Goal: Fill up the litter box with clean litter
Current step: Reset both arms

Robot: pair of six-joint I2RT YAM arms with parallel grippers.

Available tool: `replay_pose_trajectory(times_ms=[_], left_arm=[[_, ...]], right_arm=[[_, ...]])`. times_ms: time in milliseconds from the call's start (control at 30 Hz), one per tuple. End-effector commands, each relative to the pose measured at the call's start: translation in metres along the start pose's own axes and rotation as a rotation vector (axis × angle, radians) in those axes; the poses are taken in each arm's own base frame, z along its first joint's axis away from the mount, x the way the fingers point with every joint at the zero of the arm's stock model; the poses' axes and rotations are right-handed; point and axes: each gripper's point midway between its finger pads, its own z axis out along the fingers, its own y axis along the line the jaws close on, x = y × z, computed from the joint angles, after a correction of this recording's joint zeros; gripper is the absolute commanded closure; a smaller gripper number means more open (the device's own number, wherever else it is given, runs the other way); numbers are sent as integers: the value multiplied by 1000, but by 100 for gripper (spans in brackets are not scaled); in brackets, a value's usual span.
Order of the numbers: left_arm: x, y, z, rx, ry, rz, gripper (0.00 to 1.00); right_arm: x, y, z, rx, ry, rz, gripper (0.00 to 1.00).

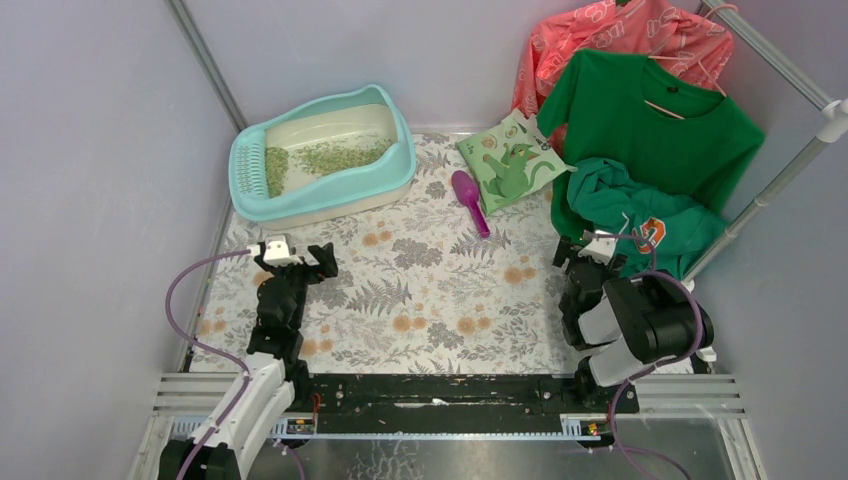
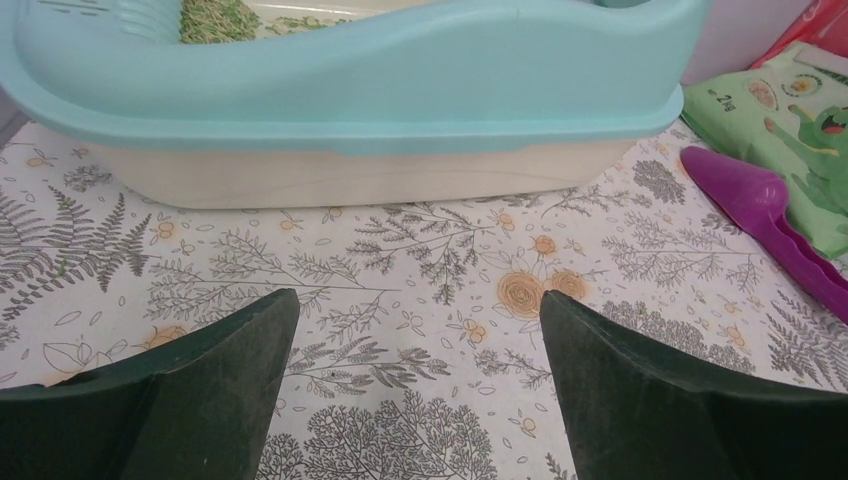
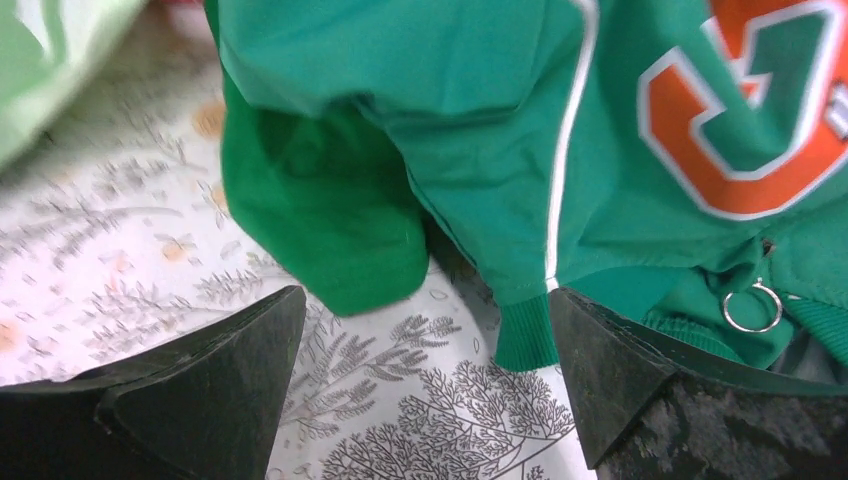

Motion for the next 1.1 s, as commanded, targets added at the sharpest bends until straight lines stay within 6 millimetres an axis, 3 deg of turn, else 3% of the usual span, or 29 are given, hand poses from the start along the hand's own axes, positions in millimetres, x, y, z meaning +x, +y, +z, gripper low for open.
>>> replay_pose_trajectory(times_ms=[0, 67, 133, 233, 367, 500, 600, 700, 900, 1067], left_arm=[[-29, 4, 4, -29, -116, 13, 1], [-31, 11, 5, -69, -127, 21, 1], [-34, 22, 5, -129, -154, 26, 1], [-37, 40, 9, -230, -184, 35, 1], [-40, 25, 25, -146, -195, 63, 1], [-20, 38, 51, -203, -118, 48, 1], [-2, 49, 59, -233, -69, 32, 1], [-2, 50, 71, -237, -43, 52, 1], [29, 33, 109, -124, 124, 157, 1], [26, 40, 105, -169, 93, 144, 1]], right_arm=[[-4, 25, 25, -78, 56, 14, 0], [-7, 39, 42, -173, 48, 20, 0], [5, 38, 38, -179, 109, 11, 0], [-5, 37, 39, -181, 44, 26, 0], [0, 38, 40, -180, 73, 21, 0], [0, 38, 40, -178, 79, 20, 0], [-1, 39, 40, -180, 73, 20, 0], [-1, 38, 40, -179, 74, 20, 0], [-1, 39, 40, -181, 74, 20, 0], [0, 39, 40, -181, 77, 18, 0]])
